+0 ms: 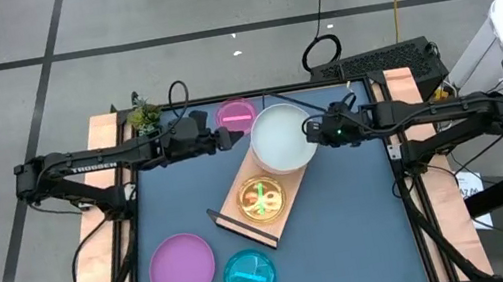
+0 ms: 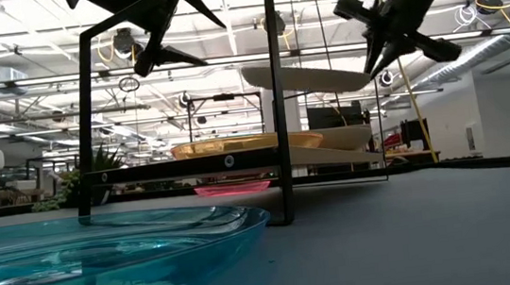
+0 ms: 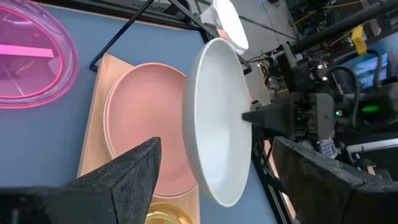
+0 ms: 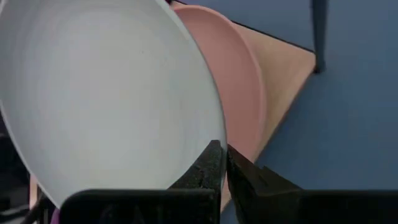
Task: Place and stack plates onto a shelf
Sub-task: Stack the light gray plate on top of the light pink plate on the shelf, then stack the blue plate on top of the green plate on the shelf
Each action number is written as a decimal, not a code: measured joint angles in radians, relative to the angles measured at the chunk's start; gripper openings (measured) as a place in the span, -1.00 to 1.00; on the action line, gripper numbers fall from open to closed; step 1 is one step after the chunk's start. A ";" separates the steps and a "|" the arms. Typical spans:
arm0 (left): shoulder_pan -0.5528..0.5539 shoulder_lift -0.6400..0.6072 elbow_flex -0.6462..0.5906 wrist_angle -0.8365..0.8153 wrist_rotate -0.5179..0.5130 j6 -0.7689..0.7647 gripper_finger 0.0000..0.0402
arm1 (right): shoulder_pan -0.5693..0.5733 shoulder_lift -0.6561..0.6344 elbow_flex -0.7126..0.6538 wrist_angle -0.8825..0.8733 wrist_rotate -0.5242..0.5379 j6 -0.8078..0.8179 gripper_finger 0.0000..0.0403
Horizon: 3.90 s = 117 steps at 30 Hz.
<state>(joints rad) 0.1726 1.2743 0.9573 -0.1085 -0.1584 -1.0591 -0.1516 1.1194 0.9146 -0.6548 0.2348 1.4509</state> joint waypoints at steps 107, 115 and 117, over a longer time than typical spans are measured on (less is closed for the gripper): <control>-0.008 0.000 0.000 -0.158 0.168 0.036 0.54 | -0.033 -0.113 -0.281 0.574 -0.127 -0.163 -0.99; -0.037 0.000 0.000 -0.195 0.226 0.050 0.54 | 0.011 -0.156 -0.281 0.571 -0.211 -0.173 -1.00; -0.043 0.000 0.000 -0.219 0.249 0.066 0.54 | 0.029 -0.165 -0.281 0.571 -0.211 -0.173 -1.00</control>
<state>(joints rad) 0.1297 1.2747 0.9573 -0.3272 0.0908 -0.9930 -0.1222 0.9542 0.6334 -0.0837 0.0235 1.2778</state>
